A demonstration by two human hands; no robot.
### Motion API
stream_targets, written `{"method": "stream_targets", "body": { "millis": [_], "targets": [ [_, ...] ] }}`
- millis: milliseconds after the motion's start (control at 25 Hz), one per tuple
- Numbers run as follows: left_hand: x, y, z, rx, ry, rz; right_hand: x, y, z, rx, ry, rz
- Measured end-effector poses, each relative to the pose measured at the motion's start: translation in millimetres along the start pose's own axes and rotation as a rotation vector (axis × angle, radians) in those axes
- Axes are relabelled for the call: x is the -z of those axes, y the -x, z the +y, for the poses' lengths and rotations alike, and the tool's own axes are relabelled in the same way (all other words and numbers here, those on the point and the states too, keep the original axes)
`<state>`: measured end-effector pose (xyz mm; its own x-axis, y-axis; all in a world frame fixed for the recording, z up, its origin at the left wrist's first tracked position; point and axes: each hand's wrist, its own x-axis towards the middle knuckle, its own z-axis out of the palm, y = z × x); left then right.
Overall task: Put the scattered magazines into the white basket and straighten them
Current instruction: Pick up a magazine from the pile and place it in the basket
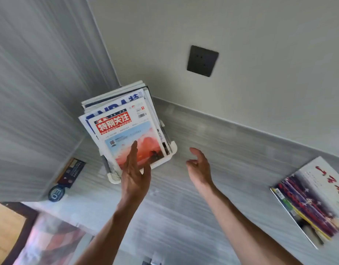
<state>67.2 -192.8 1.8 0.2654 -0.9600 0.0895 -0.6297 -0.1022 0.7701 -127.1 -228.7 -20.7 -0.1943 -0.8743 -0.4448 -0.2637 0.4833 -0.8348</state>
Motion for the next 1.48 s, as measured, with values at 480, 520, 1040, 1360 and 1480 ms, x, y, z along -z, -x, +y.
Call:
{"method": "stream_targets", "body": {
  "millis": [480, 520, 1040, 1360, 1480],
  "targets": [
    [-153, 112, 99, -0.152, -0.117, -0.700, 248, 58, 177, -0.190, 0.657, 0.367],
    [-158, 118, 101, -0.133, -0.127, -0.742, 264, 57, 187, -0.199, 0.691, 0.359],
    [-150, 123, 81, 0.017, -0.241, -0.735, 190, 86, 196, 0.005, 0.895, -0.006],
    [-153, 125, 64, 0.139, -0.389, -0.692, 125, 138, 211, 0.359, 0.913, -0.275],
    [-157, 131, 53, 0.287, -0.309, -0.659, 127, 135, 212, 0.372, 0.809, -0.224]
  ]
}}
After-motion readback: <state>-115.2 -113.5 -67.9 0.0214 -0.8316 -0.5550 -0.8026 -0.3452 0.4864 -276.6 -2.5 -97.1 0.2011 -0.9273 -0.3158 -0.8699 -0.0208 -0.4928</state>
